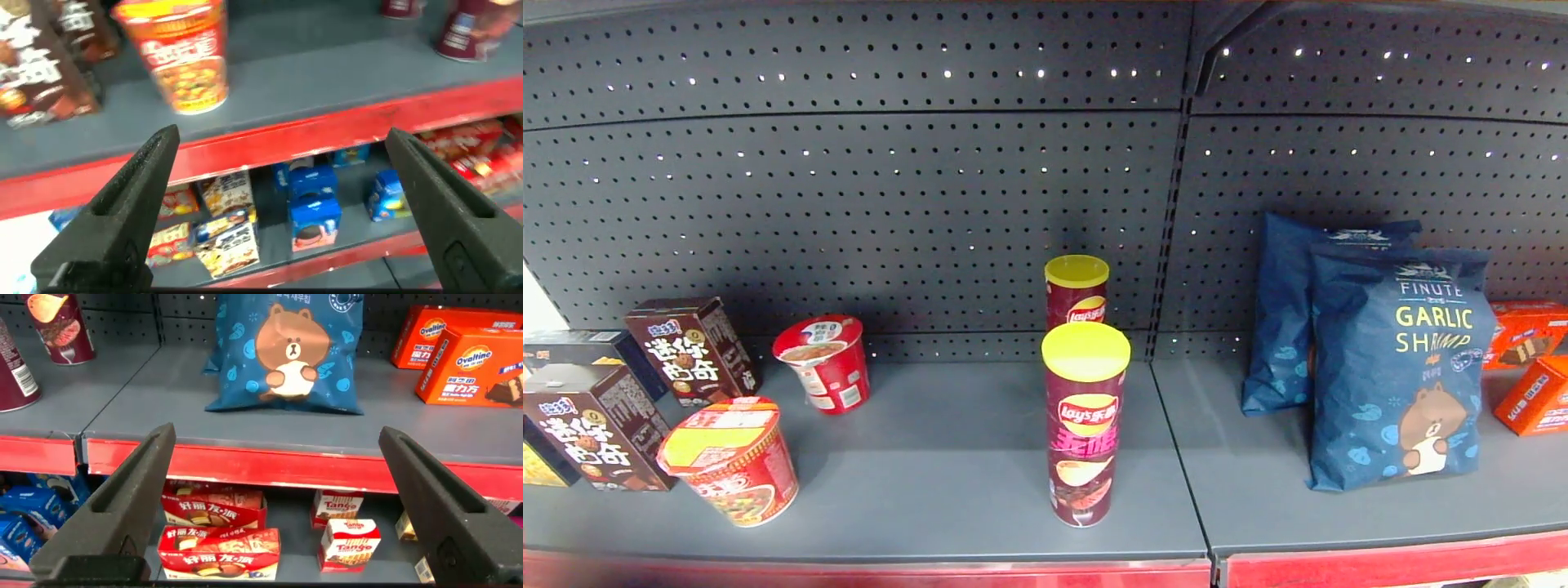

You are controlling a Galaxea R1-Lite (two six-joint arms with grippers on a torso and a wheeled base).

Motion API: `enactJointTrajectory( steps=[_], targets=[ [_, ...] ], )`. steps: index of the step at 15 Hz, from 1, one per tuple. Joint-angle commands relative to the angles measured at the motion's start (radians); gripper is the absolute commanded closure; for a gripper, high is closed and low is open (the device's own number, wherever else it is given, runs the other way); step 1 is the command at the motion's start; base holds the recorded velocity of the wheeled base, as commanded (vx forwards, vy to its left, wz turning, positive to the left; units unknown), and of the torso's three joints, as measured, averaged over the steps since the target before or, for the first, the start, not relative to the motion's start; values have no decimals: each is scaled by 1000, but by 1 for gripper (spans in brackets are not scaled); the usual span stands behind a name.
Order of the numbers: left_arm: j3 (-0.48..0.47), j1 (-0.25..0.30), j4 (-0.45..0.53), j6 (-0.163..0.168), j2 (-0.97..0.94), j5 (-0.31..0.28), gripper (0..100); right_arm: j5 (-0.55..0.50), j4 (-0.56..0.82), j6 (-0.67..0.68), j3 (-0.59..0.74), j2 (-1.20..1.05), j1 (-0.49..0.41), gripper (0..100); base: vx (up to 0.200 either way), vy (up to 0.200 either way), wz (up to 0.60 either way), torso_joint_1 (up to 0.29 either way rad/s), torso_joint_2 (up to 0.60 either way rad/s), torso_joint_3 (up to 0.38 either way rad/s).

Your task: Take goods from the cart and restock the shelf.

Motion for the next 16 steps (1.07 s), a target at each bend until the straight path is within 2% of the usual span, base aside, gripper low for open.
enactJointTrajectory(
  steps=[1,2,4,16],
  targets=[
    [1,0,-1,-12,2,18,0,-1,-1,0,0,3,0,0,0,0,0,0,0,0],
    [1,0,-1,-15,0,21,0,-1,-1,0,0,3,-1,0,0,0,0,0,0,0],
    [1,0,-2,-15,0,24,0,3,-1,0,0,3,0,0,-200,0,0,5,0,2],
    [1,0,-1,-16,0,21,0,8,-1,-5,0,3,0,0,0,0,0,0,0,0]
  ],
)
